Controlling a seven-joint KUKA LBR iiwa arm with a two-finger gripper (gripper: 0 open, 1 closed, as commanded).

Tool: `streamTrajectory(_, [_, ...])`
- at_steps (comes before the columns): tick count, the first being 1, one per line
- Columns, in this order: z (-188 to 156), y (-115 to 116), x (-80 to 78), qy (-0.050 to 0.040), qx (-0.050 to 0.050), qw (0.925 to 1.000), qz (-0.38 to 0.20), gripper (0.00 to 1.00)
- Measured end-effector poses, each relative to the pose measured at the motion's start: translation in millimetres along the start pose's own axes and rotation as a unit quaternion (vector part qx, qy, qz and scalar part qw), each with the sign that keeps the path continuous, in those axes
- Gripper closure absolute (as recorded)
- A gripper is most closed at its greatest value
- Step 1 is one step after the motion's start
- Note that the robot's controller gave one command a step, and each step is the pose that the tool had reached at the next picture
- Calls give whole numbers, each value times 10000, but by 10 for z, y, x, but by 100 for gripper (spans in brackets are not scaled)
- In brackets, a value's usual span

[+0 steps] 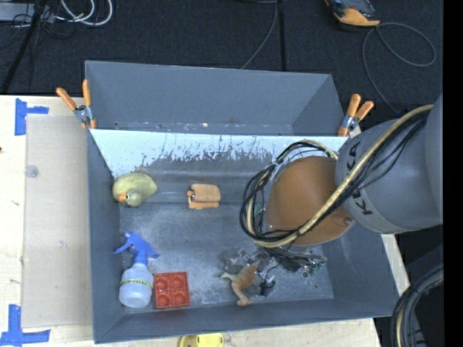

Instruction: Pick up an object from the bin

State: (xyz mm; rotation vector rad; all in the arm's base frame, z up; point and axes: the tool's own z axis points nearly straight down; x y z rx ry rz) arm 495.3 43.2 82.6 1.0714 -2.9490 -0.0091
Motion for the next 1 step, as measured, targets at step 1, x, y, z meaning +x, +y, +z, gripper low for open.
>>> streamTrajectory(1, [-193, 7, 7, 9, -7, 10000, 8, 100])
